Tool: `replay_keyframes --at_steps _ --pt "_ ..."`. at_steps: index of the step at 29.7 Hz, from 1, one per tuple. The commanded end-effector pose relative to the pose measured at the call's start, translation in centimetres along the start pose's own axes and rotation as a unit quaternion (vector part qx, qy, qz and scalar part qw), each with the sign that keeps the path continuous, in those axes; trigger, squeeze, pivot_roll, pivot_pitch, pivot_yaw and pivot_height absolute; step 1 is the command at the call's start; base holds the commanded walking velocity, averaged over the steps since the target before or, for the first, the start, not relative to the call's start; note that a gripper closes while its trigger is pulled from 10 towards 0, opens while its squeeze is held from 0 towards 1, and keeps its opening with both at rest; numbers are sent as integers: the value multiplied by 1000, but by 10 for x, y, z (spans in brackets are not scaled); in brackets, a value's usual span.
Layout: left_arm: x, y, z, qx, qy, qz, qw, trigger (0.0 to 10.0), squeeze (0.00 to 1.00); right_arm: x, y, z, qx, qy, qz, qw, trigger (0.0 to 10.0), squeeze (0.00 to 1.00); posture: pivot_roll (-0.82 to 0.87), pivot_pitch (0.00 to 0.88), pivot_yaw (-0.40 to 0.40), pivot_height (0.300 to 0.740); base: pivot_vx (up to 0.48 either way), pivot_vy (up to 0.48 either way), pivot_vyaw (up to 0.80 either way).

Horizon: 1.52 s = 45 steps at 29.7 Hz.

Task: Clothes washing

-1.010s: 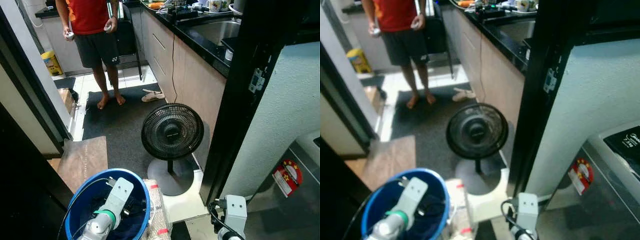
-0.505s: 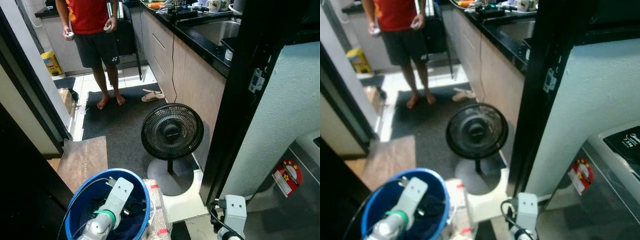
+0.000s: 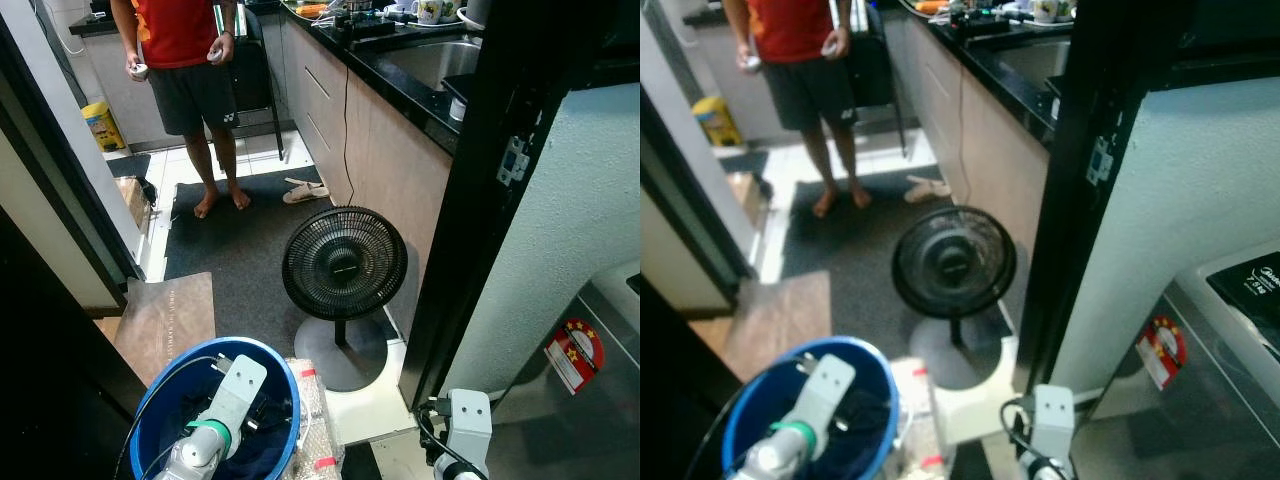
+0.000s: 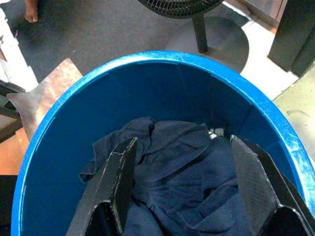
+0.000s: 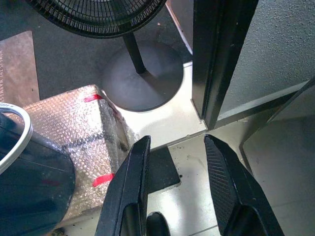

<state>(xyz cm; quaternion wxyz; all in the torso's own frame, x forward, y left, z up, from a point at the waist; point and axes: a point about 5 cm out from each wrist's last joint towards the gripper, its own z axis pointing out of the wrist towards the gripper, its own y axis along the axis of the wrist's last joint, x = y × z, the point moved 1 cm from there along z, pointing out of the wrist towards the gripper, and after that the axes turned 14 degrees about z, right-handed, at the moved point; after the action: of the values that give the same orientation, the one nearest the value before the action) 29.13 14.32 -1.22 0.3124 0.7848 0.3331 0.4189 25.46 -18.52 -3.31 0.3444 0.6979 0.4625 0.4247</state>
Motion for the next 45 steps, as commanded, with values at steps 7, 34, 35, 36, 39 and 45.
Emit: replay_keyframes --at_steps 7,34,35,36,39,45 --pt "1 -9 -3 16 -1 6 1000 10000 0 3 -4 -1 6 4 -1 1000 10000 0 -198 35 120 740 0 0 0" --pt "-2 -8 -3 16 -2 6 1000 10000 0 2 -3 0 7 3 -3 1000 10000 0 -198 26 116 740 0 0 0" --pt "-2 -8 -3 16 -2 5 1000 10000 0 2 -3 0 7 4 -3 1000 10000 0 -198 26 116 740 0 0 0" --pt "-2 -9 -3 16 -2 5 1000 10000 0 2 -2 0 7 4 -4 1000 10000 0 -197 25 116 740 0 0 0" --pt "-2 -9 -3 16 -2 6 1000 10000 0 2 -2 0 7 5 -4 1000 10000 0 -198 24 116 740 0 0 0" --pt "-1 -9 -3 16 -2 6 1000 10000 0 3 -2 0 7 6 -5 1000 10000 0 -199 23 116 740 0 0 0"
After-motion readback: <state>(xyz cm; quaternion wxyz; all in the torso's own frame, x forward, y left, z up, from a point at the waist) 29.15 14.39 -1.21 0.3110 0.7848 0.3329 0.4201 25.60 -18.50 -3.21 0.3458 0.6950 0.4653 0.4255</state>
